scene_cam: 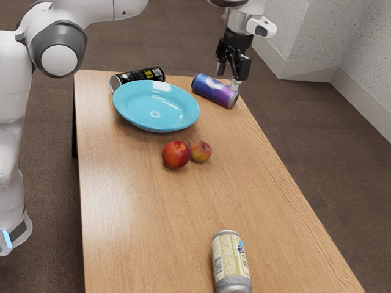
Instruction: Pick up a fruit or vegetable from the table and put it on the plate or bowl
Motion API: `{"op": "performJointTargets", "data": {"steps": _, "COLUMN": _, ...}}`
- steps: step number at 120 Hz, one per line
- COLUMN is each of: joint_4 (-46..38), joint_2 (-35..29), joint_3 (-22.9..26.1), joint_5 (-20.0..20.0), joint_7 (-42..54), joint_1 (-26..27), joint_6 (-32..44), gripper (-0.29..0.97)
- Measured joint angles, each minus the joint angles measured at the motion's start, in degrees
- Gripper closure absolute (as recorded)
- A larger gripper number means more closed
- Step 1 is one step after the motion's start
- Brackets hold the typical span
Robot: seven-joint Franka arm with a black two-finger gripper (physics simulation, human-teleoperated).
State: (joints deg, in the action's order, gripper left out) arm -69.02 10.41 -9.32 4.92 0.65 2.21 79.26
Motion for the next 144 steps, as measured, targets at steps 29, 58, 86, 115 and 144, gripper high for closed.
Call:
{"op": "performJointTargets", "data": {"steps": 29, "joint_4": 0.0, "joint_2": -0.02, "joint_3": 0.06, "joint_5": 0.03, "joint_7": 0.08, "joint_1": -0.03, "joint_6": 1.42, "gripper": 0.0}}
{"op": "performJointTargets", "data": {"steps": 58, "joint_4": -0.34, "joint_2": 2.57, "joint_3": 0.53, "joint_5": 0.12, "joint_7": -0.05, "joint_1": 2.42, "joint_6": 2.06, "gripper": 0.0}}
{"op": "performJointTargets", "data": {"steps": 86, "joint_4": -1.49, "joint_2": 4.4, "joint_3": 0.52, "joint_5": 0.0, "joint_7": -0.15, "joint_1": 2.97, "joint_6": 3.41, "gripper": 0.0}}
{"op": "performJointTargets", "data": {"steps": 115, "joint_4": -16.69, "joint_2": 0.38, "joint_3": -0.21, "joint_5": -0.4, "joint_7": -0.06, "joint_1": 3.62, "joint_6": 9.63, "gripper": 0.0}}
{"op": "performJointTargets", "data": {"steps": 144, "joint_4": -29.08, "joint_2": -5.65, "joint_3": -0.28, "joint_5": -2.58, "joint_7": -0.06, "joint_1": 6.84, "joint_6": 16.56, "gripper": 0.0}}
